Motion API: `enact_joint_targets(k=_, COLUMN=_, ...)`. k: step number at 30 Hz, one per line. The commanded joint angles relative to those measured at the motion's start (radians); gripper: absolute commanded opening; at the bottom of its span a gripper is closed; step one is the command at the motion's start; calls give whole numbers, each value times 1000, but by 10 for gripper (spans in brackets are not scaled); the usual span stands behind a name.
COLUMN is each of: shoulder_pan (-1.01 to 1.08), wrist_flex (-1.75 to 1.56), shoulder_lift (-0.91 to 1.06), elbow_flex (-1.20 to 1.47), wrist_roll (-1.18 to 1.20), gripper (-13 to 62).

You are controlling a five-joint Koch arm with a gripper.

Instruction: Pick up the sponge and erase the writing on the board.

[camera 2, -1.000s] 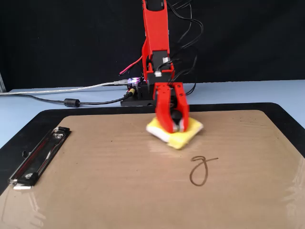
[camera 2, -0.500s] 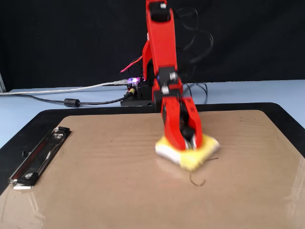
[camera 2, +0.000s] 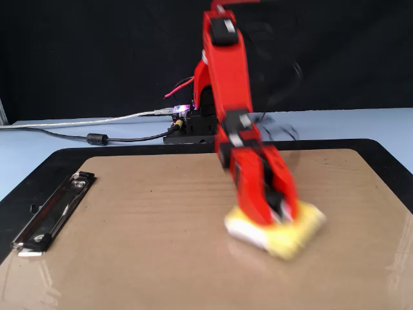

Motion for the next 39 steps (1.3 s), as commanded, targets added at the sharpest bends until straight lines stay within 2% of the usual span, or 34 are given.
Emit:
enact_joint_targets(k=1, shoulder_pan=-86, wrist_flex=28, shoulder_lift=238, elbow_flex=103, wrist_roll=-86, gripper=-77)
enact_joint_targets(k=3, shoulder_pan=-95, wrist_flex=75, shoulder_lift=173, elbow_flex=80, wrist_roll=-107, gripper=-77)
enact_joint_targets(k=7, shoulder_pan=-95, wrist_flex=78, shoulder_lift=-238, elbow_flex=-344, wrist_roll=-107, gripper=-77)
enact_joint_targets(k=8, shoulder_pan=-95, wrist_flex=78, shoulder_lift=-273, elbow_flex=-408, wrist_roll=-107, gripper=-77)
enact_joint_targets(k=10, shoulder_pan=-95, wrist_flex=86, shoulder_lift=-215, elbow_flex=-350, wrist_roll=-106, gripper=-77)
enact_joint_targets(k=14, shoulder_pan=-98, wrist_flex=98, shoulder_lift=225, elbow_flex=100, wrist_roll=-104, gripper=-77)
enact_joint_targets(k=16, shoulder_pan=-97, wrist_flex=107, shoulder_lift=314, elbow_flex=195, wrist_roll=-103, gripper=-77)
enact_joint_targets(k=18, shoulder_pan=-92, wrist_flex=106, shoulder_lift=210, elbow_flex=92, wrist_roll=-89, gripper=-77)
enact_joint_targets(k=22, shoulder_pan=3, wrist_flex=81, shoulder_lift=-242, elbow_flex=-373, wrist_roll=-57, gripper=-77)
enact_joint_targets(k=24, shoulder_pan=80, wrist_flex=69, shoulder_lift=-357, elbow_flex=-543, wrist_roll=-26, gripper=-77)
enact_joint_targets(k=27, shoulder_pan=170, wrist_flex=46, shoulder_lift=-276, elbow_flex=-387, wrist_roll=49, gripper=-77)
enact_joint_targets(k=31, shoulder_pan=229, wrist_flex=-26, shoulder_lift=64, elbow_flex=40, wrist_roll=104, gripper=-77)
enact_joint_targets(k=33, shoulder_pan=232, wrist_flex=-23, shoulder_lift=124, elbow_flex=55, wrist_roll=106, gripper=-77)
enact_joint_targets(k=35, shoulder_pan=229, wrist_flex=-28, shoulder_lift=-49, elbow_flex=-107, wrist_roll=104, gripper=-77)
enact_joint_targets(k=39, shoulder_pan=222, wrist_flex=-20, shoulder_lift=-541, elbow_flex=-719, wrist_roll=104, gripper=-77)
